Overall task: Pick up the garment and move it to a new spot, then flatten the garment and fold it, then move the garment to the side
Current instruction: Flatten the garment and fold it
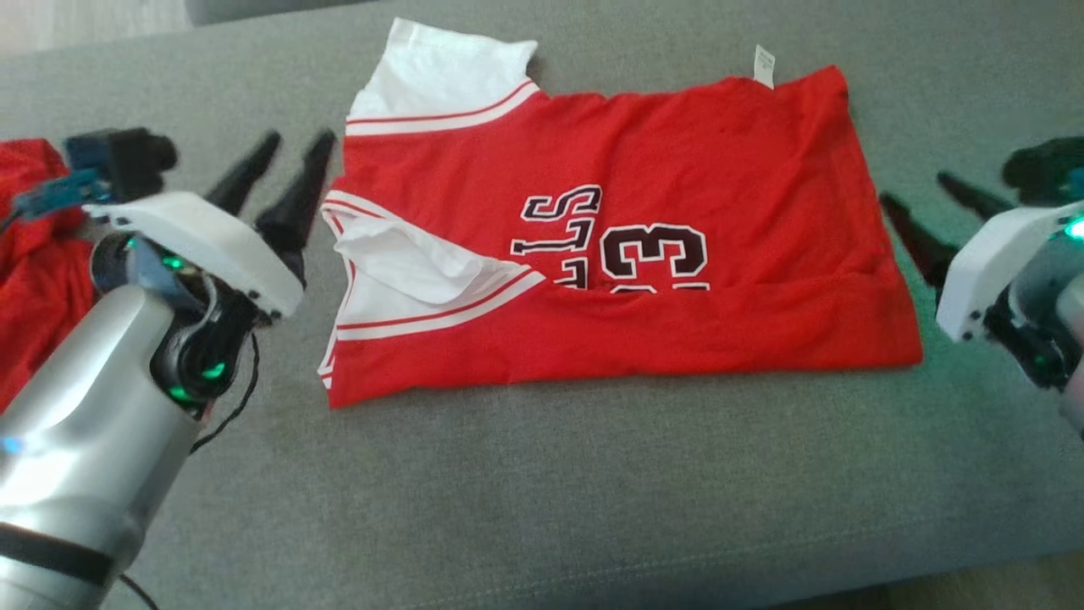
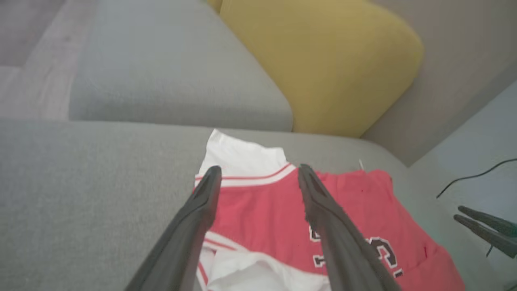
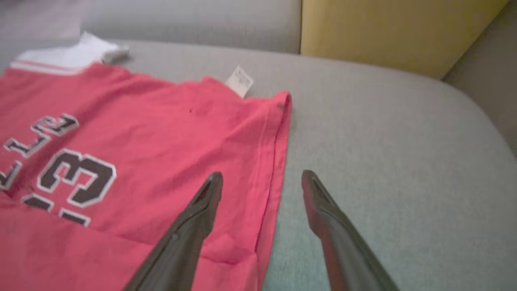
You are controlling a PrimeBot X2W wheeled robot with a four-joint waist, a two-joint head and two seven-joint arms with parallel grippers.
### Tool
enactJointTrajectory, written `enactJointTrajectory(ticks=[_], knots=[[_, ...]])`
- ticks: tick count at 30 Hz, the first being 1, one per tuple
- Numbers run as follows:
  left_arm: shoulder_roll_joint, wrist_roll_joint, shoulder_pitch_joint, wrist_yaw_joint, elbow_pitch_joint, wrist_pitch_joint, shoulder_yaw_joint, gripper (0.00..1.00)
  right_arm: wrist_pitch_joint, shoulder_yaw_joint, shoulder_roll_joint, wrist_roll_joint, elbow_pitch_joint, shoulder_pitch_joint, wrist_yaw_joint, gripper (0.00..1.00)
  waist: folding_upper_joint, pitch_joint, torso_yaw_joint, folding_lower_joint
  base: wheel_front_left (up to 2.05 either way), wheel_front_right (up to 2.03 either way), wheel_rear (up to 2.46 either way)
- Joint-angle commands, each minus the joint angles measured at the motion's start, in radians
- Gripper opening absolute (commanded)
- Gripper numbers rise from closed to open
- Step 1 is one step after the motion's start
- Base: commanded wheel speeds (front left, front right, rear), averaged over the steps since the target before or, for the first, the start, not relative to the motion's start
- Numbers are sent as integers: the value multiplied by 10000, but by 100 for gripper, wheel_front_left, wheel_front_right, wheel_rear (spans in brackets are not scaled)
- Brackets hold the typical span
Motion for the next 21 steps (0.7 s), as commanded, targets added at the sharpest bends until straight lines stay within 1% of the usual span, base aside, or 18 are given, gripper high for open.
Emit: enactJointTrajectory(ticks=[1,5,7,9,13,14,18,21], knots=[[241,18,-335,67,-194,-327,570,100,-362,-171,-84,54,-80,31,19,100,0,-140,37,0,0,0,0],[-72,-200,283,358,-321,-1570,1214,100,-1918,-894,108,-100,187,278,19,100,0,-511,108,0,0,0,0],[-193,-169,686,550,-524,-1862,1574,100,-2526,-1270,228,-212,316,493,19,100,0,-707,144,0,0,0,0],[-300,22,1171,752,-807,-1984,1943,100,-2861,-1633,360,-409,344,745,19,100,0,-869,171,0,0,0,0],[-748,726,2357,1007,-1625,-2023,2791,100,-3094,-2640,610,-1107,176,1407,19,100,0,-1159,229,0,0,0,0],[-1017,1114,3049,1043,-1916,-2025,2974,100,-3105,-3549,804,-1638,-238,1830,19,100,0,-1269,216,0,0,0,0],[-1449,1813,4169,1222,-1887,-2027,2904,100,-3110,-5260,1493,-3066,-1316,3196,19,100,0,-1462,107,0,0,0,0],[-1623,2370,4643,1364,-1508,-2028,2583,100,-3111,-6186,2124,-4088,-2036,4189,19,100,0,-1533,-32,0,0,0,0]])
